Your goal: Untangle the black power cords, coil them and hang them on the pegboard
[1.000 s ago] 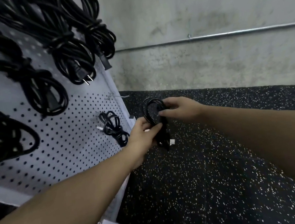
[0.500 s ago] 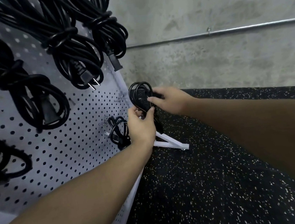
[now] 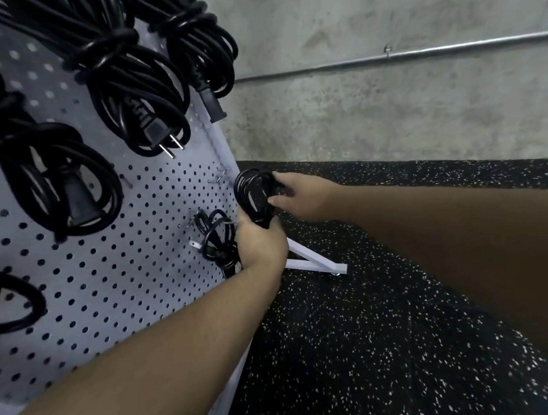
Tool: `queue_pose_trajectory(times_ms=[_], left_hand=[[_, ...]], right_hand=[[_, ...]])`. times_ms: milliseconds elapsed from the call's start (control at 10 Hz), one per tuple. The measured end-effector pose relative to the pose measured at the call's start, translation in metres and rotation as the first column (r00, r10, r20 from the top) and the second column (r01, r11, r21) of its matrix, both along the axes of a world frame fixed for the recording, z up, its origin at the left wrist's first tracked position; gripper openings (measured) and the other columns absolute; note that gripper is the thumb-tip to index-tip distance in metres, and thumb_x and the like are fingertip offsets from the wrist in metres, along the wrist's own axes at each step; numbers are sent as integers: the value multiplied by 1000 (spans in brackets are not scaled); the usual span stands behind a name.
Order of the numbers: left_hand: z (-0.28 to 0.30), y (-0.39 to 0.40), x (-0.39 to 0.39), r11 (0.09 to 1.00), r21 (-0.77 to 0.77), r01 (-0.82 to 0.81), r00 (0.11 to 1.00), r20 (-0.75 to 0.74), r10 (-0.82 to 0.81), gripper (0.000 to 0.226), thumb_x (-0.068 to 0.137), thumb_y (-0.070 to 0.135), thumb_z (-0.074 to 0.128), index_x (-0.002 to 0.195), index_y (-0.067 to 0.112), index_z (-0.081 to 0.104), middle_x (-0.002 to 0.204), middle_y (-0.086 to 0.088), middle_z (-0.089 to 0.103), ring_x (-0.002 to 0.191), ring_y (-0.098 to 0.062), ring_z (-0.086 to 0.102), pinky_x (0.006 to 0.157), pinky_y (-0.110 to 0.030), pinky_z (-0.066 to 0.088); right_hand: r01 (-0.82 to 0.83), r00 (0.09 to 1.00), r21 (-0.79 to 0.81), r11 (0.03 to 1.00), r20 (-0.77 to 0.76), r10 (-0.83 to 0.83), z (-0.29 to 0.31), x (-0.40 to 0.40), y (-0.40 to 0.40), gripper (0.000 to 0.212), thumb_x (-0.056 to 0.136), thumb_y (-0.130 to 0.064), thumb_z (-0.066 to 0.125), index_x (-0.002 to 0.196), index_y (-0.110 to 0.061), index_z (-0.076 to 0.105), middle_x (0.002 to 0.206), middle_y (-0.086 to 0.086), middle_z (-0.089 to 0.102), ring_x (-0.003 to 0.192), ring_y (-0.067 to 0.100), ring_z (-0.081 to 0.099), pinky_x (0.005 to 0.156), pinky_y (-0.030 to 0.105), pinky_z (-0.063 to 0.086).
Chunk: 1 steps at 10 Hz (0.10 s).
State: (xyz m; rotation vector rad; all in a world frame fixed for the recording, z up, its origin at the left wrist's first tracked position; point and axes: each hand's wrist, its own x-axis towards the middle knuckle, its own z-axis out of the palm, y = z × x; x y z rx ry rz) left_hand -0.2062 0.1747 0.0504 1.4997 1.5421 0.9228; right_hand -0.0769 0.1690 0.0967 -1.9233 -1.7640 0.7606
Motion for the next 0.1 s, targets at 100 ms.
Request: queue_pose_trajectory(times_ms=[100], left_hand=[[4,-10,-1,997,-39,60,998,-33,-62,38,97,28,59,134,20,53,119,-10,66,106,-32,66,87,-42,56]], right_hand=[[37,993,-67,997,113,-30,20,6,-35,72,106,-42,48,163,-16,13,167,7,24,150,26,31,114,30,30]])
